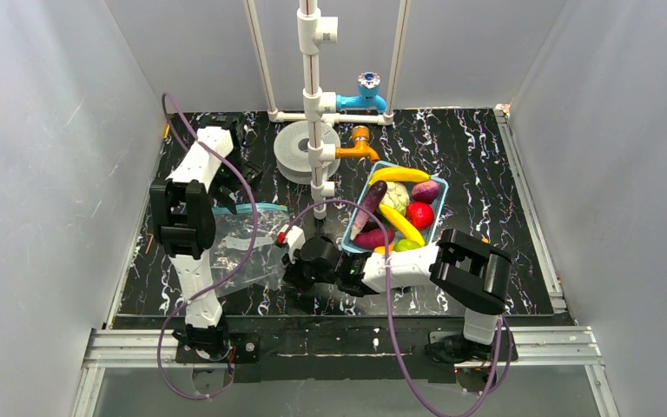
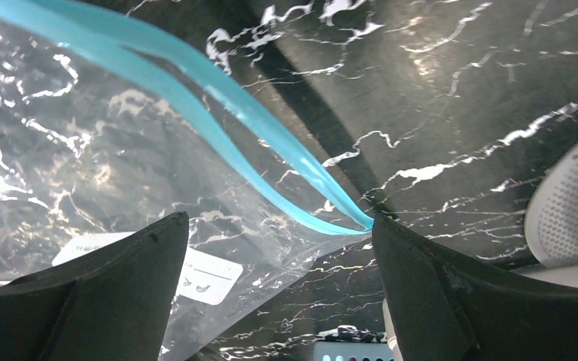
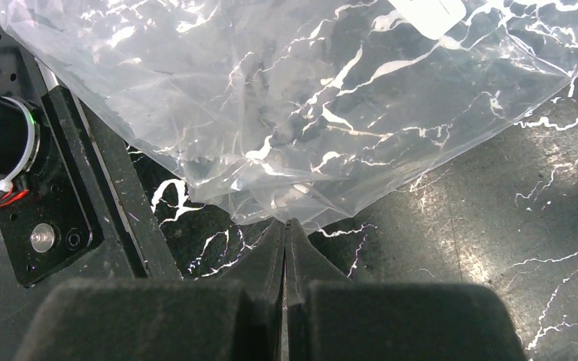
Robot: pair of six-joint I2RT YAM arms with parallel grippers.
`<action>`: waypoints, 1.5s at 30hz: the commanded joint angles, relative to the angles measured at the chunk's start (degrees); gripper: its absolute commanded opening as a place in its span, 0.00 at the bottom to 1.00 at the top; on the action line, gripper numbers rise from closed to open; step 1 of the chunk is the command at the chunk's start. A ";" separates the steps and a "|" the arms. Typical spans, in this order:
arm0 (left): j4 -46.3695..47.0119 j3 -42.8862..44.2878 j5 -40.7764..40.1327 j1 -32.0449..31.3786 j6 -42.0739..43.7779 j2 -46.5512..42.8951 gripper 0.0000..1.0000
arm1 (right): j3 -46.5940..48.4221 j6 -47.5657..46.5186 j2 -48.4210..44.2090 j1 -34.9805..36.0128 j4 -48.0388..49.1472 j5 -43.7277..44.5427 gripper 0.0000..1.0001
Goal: Place the food in the zip-top bag and seal the zipper
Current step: Pick up the zipper food storage bag at the center of the board.
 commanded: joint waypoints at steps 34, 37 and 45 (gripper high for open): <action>-4.93 -8.12 0.88 1.74 -14.70 -0.09 0.53 | -2.07 -1.69 -4.00 0.72 4.11 2.06 0.01; -3.18 -8.71 -0.81 1.75 -11.60 -2.37 0.33 | -2.62 -1.71 -4.82 0.81 4.10 2.83 0.01; 3.74 -10.80 -2.55 0.78 6.12 -11.37 0.00 | -1.62 -0.05 -7.09 0.81 0.84 3.84 0.11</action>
